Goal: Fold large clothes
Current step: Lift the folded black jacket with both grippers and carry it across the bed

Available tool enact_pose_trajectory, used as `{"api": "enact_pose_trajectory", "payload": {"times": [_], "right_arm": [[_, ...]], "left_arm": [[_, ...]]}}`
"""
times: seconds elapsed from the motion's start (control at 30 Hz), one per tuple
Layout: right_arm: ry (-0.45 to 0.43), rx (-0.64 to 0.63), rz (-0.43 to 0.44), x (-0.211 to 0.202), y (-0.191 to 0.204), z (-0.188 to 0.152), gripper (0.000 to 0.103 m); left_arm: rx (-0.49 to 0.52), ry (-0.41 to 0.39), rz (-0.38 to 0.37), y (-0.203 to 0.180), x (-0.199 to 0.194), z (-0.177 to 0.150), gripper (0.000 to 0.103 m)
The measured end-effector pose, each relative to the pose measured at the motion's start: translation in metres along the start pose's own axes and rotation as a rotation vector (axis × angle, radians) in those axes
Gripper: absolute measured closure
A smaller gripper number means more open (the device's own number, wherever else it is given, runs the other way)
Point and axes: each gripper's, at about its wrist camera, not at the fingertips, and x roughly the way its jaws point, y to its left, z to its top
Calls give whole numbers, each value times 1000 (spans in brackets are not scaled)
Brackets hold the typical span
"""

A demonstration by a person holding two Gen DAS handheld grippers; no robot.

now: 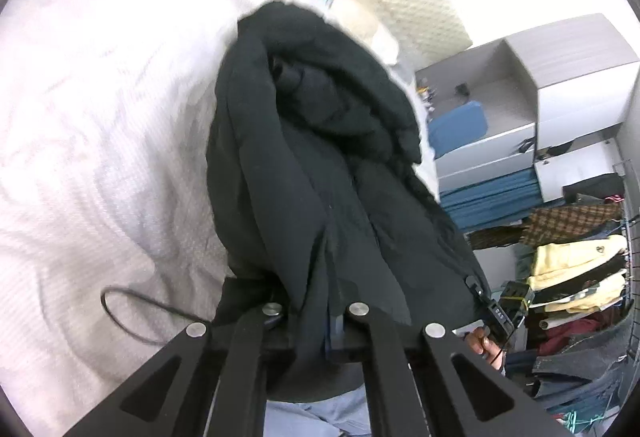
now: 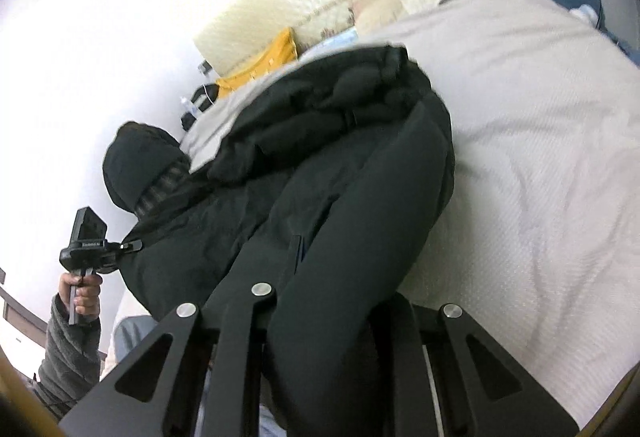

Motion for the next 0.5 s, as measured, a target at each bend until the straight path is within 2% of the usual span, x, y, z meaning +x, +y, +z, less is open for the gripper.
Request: {"api": "enact_pose_trajectory", "payload": {"times": [0.13, 0.23, 0.5], "right_arm": [[-43, -21, 24, -38, 19, -5, 87], [-61, -35, 35, -69, 37, -13, 87], [2, -42, -24, -125, 80, -44, 87]], "left_arm": [[21, -37, -46, 7, -52, -12, 100], [33, -43, -64, -3, -67, -27, 100], [60, -4, -53, -19, -100, -73, 100]]}}
